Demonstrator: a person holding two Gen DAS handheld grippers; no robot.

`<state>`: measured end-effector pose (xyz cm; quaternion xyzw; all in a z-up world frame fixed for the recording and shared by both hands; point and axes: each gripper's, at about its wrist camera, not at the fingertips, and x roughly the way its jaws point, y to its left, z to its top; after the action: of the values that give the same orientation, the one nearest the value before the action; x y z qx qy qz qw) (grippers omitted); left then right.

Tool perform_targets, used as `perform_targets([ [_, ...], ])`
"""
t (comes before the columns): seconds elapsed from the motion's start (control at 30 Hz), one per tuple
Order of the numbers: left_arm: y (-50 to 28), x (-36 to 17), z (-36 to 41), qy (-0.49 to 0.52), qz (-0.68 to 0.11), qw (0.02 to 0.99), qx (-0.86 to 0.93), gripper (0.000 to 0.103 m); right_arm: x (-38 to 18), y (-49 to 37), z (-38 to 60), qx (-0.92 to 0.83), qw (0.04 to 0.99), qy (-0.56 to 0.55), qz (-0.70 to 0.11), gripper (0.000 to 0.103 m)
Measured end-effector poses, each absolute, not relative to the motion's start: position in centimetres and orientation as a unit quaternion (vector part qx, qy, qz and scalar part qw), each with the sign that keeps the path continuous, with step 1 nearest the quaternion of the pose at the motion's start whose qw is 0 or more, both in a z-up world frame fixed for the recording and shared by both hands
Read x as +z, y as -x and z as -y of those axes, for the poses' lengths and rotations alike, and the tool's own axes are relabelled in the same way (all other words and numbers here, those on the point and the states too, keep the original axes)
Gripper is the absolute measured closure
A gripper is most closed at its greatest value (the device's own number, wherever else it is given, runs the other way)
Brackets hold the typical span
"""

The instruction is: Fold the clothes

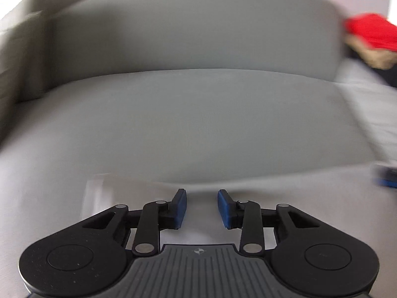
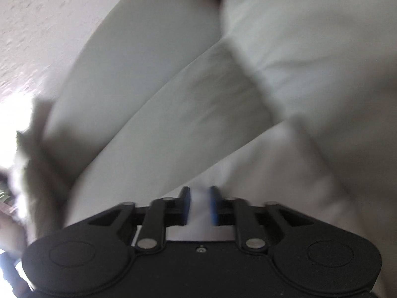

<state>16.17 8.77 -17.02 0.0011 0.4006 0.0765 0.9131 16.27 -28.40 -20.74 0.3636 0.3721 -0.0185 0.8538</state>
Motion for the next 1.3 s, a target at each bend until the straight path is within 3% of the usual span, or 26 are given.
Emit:
perform_targets([
  [0.13,-16.6,-17.6,-12.5,0.016,-0.382,0.909,0.163,0.076,-20.8,-14.7,31.5,-0.124,0.873,-0.33,-0.337,0.103],
  [0.2,-17.1,-17.5,-13.2,-0.004,-0.381,0.897,0.225,0.07,-20.3,-14.6,31.1,-0.14,0.888,-0.284,-0.333,0.103],
  [0.3,-17.1,-17.3,-14.5,0.003,-0.398,0.883,0.25,0.07,-19.5,-15.0,29.6,-0.163,0.905,-0.197,-0.339,0.103],
  [0.4,-15.8,-15.9,-14.4,-0.025,-0.412,0.88,0.236,0.07,-18.0,-14.0,30.0,-0.155,0.9,-0.215,-0.346,0.1],
  [0.53,-12.4,-14.1,-13.3,-0.028,-0.422,0.884,0.199,0.069,-14.5,-12.0,30.5,-0.133,0.902,-0.241,-0.333,0.084],
  [0.6,-10.4,-13.5,-12.4,-0.026,-0.425,0.887,0.178,0.06,-12.2,-9.9,30.5,-0.109,0.905,-0.245,-0.33,0.083],
  [0.83,-3.3,-11.2,-9.1,-0.018,-0.434,0.895,0.104,0.058,-8.8,-2.9,29.6,-0.036,0.885,-0.306,-0.35,0.071],
  [0.93,-1.0,-11.7,-7.5,-0.017,-0.443,0.893,0.078,0.059,-11.6,-2.3,28.4,-0.01,0.853,-0.342,-0.394,0.074],
  [1.0,-0.3,-13.3,-6.5,-0.026,-0.456,0.887,0.068,0.059,-13.9,-2.5,27.7,0.01,0.832,-0.372,-0.411,0.083],
  [1.07,0.7,-14.3,-5.8,-0.048,-0.447,0.891,0.066,0.059,-15.8,-2.7,27.3,0.009,0.819,-0.392,-0.418,0.084],
  [1.1,1.1,-14.6,-5.9,-0.059,-0.441,0.893,0.064,0.059,-16.2,-2.5,27.1,-0.002,0.826,-0.377,-0.418,0.089],
  [1.13,1.4,-14.6,-5.9,-0.065,-0.442,0.892,0.063,0.059,-16.7,-2.2,26.8,-0.013,0.833,-0.363,-0.417,0.103],
  [1.3,3.9,-14.6,-6.4,-0.069,-0.446,0.89,0.068,0.058,-16.7,1.6,28.2,-0.137,0.856,-0.274,-0.415,0.103],
])
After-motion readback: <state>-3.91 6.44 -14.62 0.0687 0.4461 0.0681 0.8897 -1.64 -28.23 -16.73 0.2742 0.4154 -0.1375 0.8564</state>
